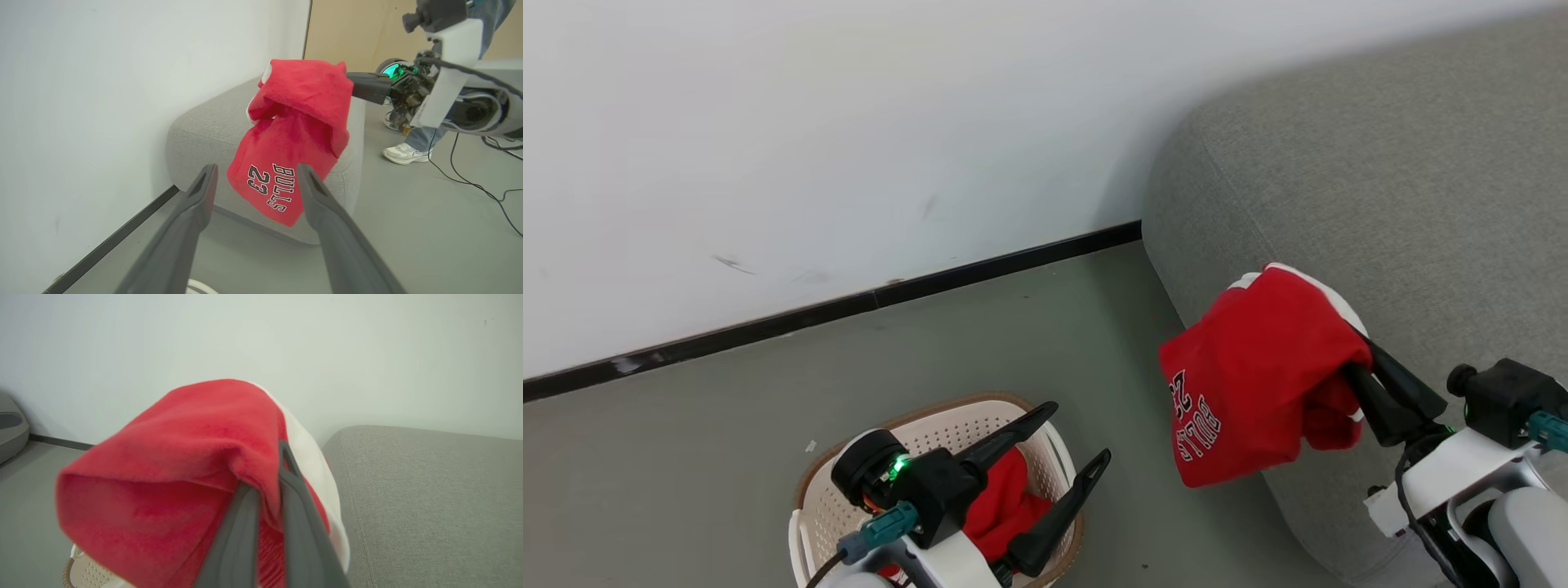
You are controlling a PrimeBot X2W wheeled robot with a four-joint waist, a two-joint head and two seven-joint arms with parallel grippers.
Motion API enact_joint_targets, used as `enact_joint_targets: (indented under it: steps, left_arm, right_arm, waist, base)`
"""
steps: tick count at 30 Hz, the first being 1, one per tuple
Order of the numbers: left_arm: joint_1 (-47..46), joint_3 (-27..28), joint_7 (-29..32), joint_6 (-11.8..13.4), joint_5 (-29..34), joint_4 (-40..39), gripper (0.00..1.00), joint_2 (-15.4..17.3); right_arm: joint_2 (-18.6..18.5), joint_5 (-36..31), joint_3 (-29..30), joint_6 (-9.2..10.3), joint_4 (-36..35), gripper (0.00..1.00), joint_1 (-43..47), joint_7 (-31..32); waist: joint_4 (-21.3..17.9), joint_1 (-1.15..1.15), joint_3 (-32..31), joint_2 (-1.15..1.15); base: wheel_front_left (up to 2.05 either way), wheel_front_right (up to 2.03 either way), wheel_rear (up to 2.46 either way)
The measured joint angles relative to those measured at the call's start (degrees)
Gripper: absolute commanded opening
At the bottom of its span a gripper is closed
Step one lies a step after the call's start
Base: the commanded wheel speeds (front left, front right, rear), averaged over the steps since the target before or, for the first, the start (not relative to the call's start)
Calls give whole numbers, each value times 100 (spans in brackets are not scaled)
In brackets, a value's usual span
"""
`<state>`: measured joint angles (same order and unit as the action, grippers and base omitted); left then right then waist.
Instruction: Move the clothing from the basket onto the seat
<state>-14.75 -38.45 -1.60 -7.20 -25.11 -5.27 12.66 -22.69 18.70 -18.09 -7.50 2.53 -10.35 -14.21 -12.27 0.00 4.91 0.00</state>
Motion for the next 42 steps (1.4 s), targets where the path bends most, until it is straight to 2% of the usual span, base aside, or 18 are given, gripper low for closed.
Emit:
enact_joint_targets:
  steps: [10,19,31,42]
  left_arm:
    - [199,-5,-1,52,-44,-26,100,0]
    - [342,-53,3,133,-48,-127,100,-22]
    - [349,-113,52,134,-59,-236,100,-86]
    - [349,-141,115,171,-58,-311,100,-85]
  right_arm:
    - [-47,34,452,1,46,0,52,0]
    - [-35,550,964,1,238,0,47,0]
    - [-62,1406,1252,1,753,0,-336,1]
    - [-62,2279,1905,1,1390,0,-1060,290]
  waist:
    - [-280,0,-88,0]
    - [-460,0,-78,0]
    - [-396,0,58,0]
    - [-279,0,226,0]
  base:
    - [0,0,0]
    - [0,0,0]
    - [0,0,0]
    - [0,0,0]
